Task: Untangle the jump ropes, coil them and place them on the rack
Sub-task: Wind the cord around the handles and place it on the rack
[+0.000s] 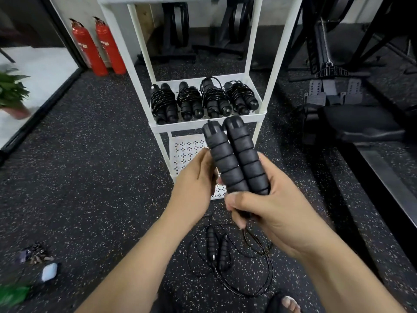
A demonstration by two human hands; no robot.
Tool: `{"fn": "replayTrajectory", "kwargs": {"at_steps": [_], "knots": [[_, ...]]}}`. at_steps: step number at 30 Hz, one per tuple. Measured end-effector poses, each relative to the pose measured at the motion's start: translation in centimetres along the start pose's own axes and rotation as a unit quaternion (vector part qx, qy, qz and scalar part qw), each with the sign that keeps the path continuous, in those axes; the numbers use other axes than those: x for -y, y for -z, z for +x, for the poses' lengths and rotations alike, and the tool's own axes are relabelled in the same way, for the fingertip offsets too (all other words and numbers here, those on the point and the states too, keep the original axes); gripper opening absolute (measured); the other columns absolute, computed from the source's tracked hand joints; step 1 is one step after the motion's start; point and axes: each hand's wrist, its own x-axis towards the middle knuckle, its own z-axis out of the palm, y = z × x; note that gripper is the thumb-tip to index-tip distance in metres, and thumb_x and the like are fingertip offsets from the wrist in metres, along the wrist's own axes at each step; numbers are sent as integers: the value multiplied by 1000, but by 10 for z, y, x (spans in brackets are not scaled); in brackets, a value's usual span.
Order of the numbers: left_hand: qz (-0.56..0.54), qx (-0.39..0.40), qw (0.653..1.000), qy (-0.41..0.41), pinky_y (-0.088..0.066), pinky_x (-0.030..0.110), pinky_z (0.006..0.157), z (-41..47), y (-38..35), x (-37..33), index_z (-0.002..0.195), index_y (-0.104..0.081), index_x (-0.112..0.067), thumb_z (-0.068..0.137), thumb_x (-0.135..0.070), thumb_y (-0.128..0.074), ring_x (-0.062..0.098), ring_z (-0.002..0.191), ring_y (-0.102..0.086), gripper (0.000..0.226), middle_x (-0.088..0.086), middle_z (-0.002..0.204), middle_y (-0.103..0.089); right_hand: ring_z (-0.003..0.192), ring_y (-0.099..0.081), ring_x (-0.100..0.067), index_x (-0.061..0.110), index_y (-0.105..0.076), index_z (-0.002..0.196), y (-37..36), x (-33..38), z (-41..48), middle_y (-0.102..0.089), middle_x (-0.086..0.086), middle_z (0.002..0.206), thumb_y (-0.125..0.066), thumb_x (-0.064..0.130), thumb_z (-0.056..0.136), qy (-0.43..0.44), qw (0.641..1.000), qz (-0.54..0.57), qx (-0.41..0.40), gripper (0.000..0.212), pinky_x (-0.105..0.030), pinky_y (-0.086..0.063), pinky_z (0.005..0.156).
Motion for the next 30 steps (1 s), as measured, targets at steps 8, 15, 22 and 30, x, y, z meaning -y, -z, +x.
{"fn": "replayTrajectory", "kwargs": {"at_steps": [8,15,22,30], "knots": [[299,191,934,-26,-47,30,55,-11,-4,-11,97,-50,-35,108,-17,-48,12,65,-59,21,-5,81,-64,73,-62,-35,4,-58,124,16,-4,6,-70,-21,99,-72,-8,82,-5,998,-13,-60,46,-38,-49,53],[328,263,907,-15,-47,33,62,-10,5,-11,81,-46,-38,110,-24,-45,10,69,-57,32,-7,83,-61,73,-67,-29,1,-53,122,19,-6,8,-69,-19,93,-64,-17,91,-35,996,-7,-83,38,-33,-48,49],[259,301,917,-25,-41,31,57,-11,25,-20,95,-71,-40,109,-46,-54,5,54,-47,23,-11,67,-60,63,-64,-25,33,-55,118,45,-3,14,-75,-2,90,-74,-2,80,-11,947,-260,-188,55,-42,-52,55],[139,253,957,-39,-30,25,54,-10,55,-36,90,-78,-39,99,-53,-65,10,54,-36,22,-11,56,-43,65,-65,-11,31,-52,118,56,-7,12,-69,4,88,-78,14,82,-156,829,-535,-36,48,-26,-47,52]]}}
